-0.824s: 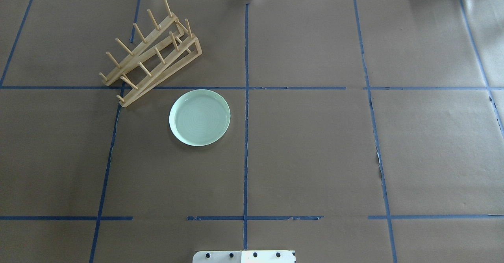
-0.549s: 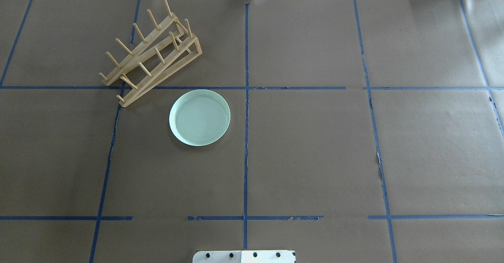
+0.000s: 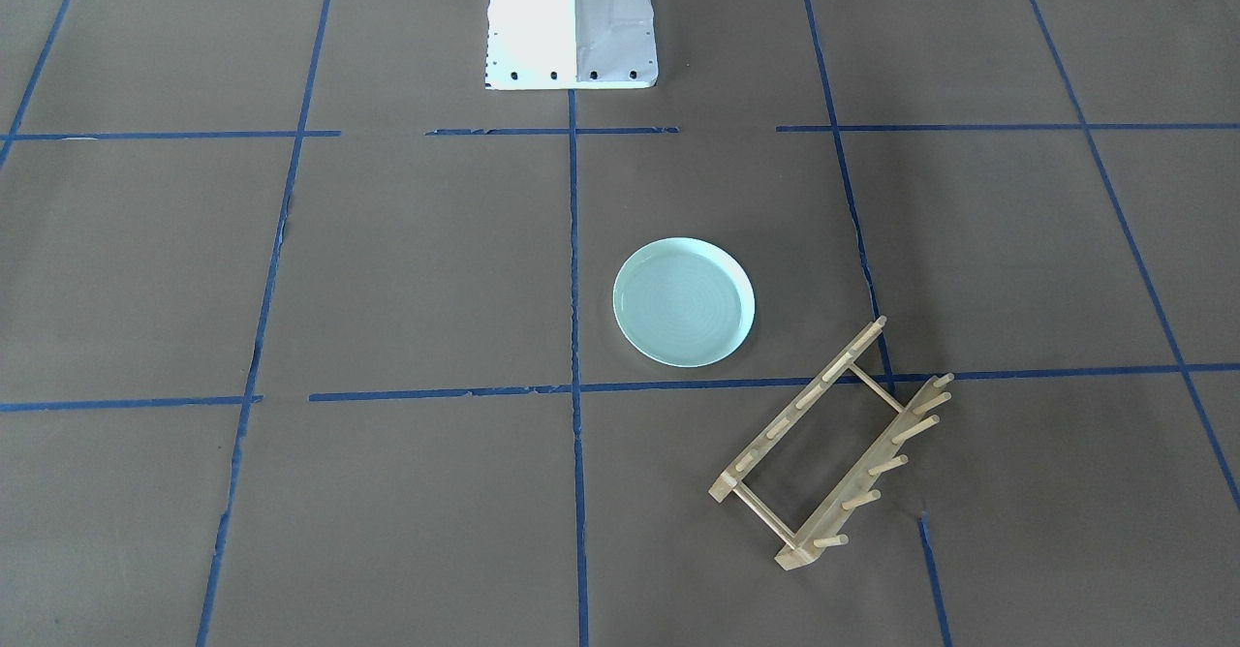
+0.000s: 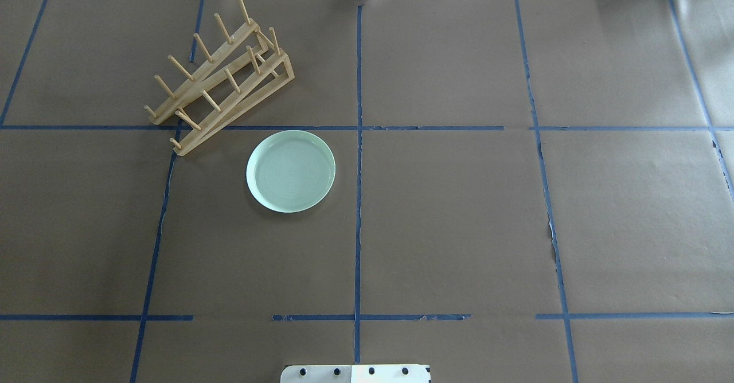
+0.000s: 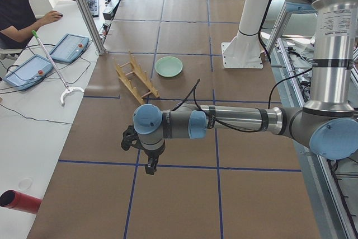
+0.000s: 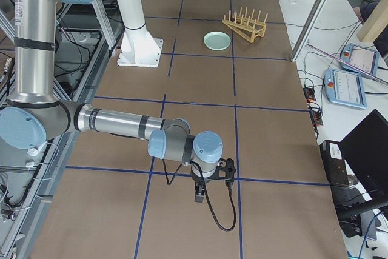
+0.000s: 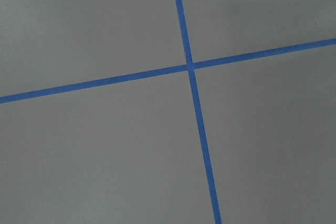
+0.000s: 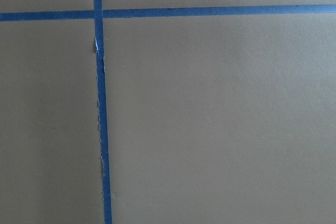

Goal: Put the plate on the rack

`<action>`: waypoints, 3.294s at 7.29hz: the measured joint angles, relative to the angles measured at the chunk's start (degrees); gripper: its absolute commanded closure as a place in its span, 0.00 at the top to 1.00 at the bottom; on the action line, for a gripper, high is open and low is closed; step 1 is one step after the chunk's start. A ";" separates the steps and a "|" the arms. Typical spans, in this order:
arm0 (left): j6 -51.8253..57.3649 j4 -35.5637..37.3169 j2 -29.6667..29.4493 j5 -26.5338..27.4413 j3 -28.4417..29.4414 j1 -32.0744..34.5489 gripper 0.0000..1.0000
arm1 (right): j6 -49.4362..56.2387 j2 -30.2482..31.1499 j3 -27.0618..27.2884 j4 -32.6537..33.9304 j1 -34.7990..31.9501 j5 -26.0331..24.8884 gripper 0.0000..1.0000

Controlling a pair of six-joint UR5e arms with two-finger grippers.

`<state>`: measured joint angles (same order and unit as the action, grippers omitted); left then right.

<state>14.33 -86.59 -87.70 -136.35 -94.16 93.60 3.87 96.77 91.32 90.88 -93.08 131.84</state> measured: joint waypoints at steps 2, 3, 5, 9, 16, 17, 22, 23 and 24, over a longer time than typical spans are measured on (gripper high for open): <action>-2.40 -3.61 0.98 -1.57 0.01 -0.23 1.00 | 0.00 0.00 0.00 0.00 0.00 0.00 1.00; -9.43 -5.56 1.08 -5.14 -1.64 -1.74 1.00 | 0.00 0.00 0.00 0.00 0.00 0.00 1.00; -29.31 -11.38 0.75 -9.63 -9.08 -9.52 1.00 | 0.00 0.00 0.00 0.00 0.00 0.00 1.00; -73.39 -13.77 -14.57 0.81 -17.45 -34.05 1.00 | 0.00 0.00 0.03 0.00 0.00 0.00 1.00; -91.39 -10.23 -49.70 19.54 12.74 -57.91 0.87 | 0.00 0.00 0.09 0.00 0.00 0.00 1.00; -89.96 -10.64 -51.10 21.06 15.28 -58.56 0.87 | 0.00 0.00 0.09 0.00 0.00 0.00 1.00; -82.99 -10.38 -55.65 23.45 24.27 -59.72 0.64 | 0.00 0.00 0.09 0.00 0.00 0.00 1.00; -82.75 -10.36 -55.65 23.49 24.57 -60.09 0.60 | 0.00 0.00 0.09 0.00 0.00 0.00 1.00; -82.67 -10.35 -55.62 23.50 24.68 -60.36 0.44 | 0.00 0.00 0.09 0.00 0.00 0.00 1.00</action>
<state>-68.34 -96.95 -143.31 -112.86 -69.49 33.24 3.87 96.77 91.40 90.88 -93.08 131.84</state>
